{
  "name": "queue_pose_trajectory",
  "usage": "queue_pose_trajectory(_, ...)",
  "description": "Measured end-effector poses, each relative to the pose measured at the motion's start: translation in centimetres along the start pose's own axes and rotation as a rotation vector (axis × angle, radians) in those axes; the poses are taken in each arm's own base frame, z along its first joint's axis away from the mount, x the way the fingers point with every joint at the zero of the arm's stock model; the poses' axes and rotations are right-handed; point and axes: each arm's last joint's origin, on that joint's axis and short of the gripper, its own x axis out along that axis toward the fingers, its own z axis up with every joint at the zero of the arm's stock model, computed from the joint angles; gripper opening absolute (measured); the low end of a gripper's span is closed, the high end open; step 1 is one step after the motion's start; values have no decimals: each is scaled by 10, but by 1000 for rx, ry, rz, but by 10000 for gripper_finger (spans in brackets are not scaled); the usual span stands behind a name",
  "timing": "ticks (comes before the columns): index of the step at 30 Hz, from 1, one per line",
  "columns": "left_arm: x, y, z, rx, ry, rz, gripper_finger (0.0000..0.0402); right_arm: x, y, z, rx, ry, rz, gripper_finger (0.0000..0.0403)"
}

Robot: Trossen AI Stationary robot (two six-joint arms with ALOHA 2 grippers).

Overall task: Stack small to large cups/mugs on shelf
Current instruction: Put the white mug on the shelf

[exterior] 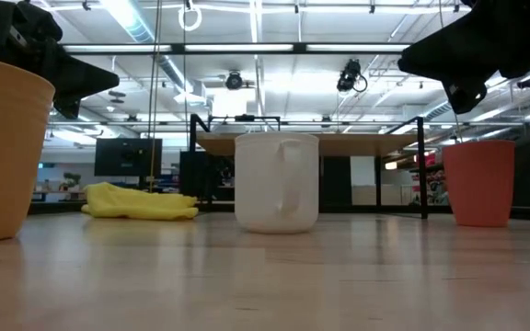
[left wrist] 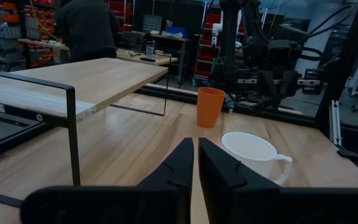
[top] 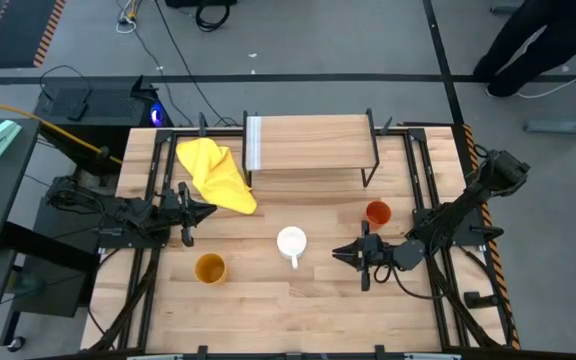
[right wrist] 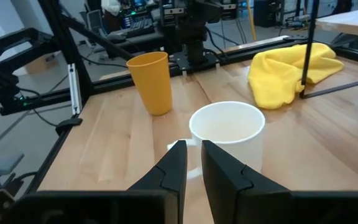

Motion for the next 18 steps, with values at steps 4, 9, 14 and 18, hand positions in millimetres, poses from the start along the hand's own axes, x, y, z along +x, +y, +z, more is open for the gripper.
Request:
queue_pose_trajectory(4,0,0,0,2,3,-1,32,0,0,0,33,-3,-9,58)
queue_pose_trajectory(9,0,-2,0,0,10,-71,26,0,0,0,46,-4,-9,58)
queue_pose_trajectory(14,-1,-6,3,-23,-15,-177,28,0,0,0,37,-3,-9,58)
queue_pose_trajectory(18,-1,-8,7,-40,-42,-250,33,0,0,0,26,-4,-9,58)
